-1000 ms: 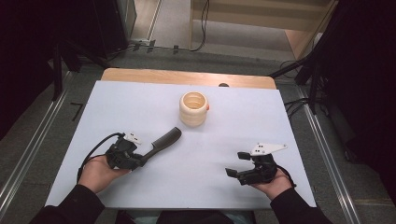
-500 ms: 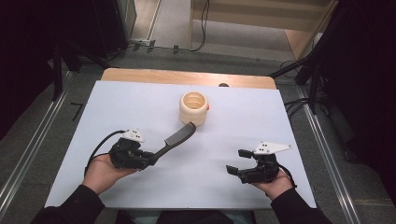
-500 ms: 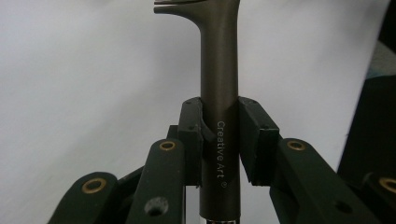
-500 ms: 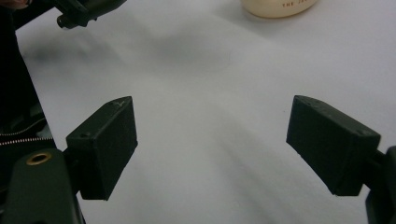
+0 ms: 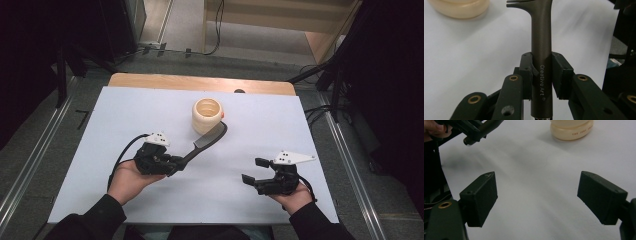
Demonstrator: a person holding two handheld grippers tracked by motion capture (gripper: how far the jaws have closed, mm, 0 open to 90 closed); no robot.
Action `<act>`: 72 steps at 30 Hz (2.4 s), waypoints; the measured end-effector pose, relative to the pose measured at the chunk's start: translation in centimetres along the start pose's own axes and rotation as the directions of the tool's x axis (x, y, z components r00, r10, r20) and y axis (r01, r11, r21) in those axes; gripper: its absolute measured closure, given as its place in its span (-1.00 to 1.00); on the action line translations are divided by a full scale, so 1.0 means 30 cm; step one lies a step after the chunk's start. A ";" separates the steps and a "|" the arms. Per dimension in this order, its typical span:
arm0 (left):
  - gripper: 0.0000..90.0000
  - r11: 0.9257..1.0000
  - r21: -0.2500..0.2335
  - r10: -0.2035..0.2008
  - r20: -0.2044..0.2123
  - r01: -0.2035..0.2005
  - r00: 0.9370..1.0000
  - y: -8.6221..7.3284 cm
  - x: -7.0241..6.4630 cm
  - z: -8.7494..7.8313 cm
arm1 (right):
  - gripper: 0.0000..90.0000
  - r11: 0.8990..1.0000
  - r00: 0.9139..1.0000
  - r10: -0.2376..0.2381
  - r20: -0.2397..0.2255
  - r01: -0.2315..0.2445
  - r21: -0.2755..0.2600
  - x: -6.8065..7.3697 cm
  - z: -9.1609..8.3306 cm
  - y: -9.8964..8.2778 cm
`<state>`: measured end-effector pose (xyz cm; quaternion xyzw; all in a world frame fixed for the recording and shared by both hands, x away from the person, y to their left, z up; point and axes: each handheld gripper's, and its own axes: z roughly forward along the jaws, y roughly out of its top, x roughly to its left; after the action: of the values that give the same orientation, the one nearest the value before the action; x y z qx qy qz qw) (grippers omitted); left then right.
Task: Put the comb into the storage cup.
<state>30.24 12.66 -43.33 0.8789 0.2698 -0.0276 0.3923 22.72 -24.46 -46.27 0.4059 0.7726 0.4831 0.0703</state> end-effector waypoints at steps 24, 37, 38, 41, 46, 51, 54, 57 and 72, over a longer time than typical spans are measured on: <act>0.63 0.988 -0.128 -0.086 0.023 0.088 0.996 0.134 -0.038 0.222 | -0.59 0.976 0.986 0.163 0.025 -0.157 -0.147 -0.028 0.008 0.051; 0.63 0.983 -0.169 -0.076 0.013 0.077 0.997 0.163 -0.072 0.307 | -0.51 0.966 0.977 0.202 0.064 -0.188 -0.175 -0.040 0.035 0.096; 0.63 0.982 -0.171 -0.073 0.009 0.073 0.997 0.164 -0.074 0.310 | -0.49 0.965 0.975 0.210 0.068 -0.195 -0.175 -0.040 0.036 0.101; 0.63 0.980 -0.183 -0.071 0.006 0.071 0.997 0.166 -0.085 0.323 | -0.46 0.959 0.970 0.234 0.067 -0.218 -0.181 -0.040 0.042 0.112; 0.63 0.979 -0.195 -0.060 0.000 0.059 0.998 0.169 -0.097 0.333 | -0.41 0.948 0.961 0.269 0.064 -0.252 -0.195 -0.043 0.060 0.127; 0.63 0.982 -0.182 -0.045 -0.011 0.043 0.999 0.165 -0.107 0.345 | -0.34 0.939 0.949 0.309 0.059 -0.295 -0.179 -0.040 0.084 0.140; 0.63 0.981 -0.187 -0.046 -0.009 0.043 0.999 0.164 -0.110 0.349 | -0.29 0.932 0.941 0.333 0.060 -0.319 -0.170 -0.042 0.099 0.145; 0.63 0.979 -0.199 -0.043 -0.005 0.041 0.999 0.165 -0.119 0.349 | -0.25 0.926 0.932 0.356 0.065 -0.343 -0.156 -0.043 0.117 0.146; 0.62 0.971 -0.238 -0.022 -0.007 0.020 1.000 0.164 -0.141 0.352 | 0.40 0.868 0.872 0.490 0.011 -0.487 -0.099 -0.061 0.176 0.165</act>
<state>30.79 0.62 -46.20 0.8229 0.2822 0.0048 0.4931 29.32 -21.09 -45.58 0.5928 0.6203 0.5132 -0.0216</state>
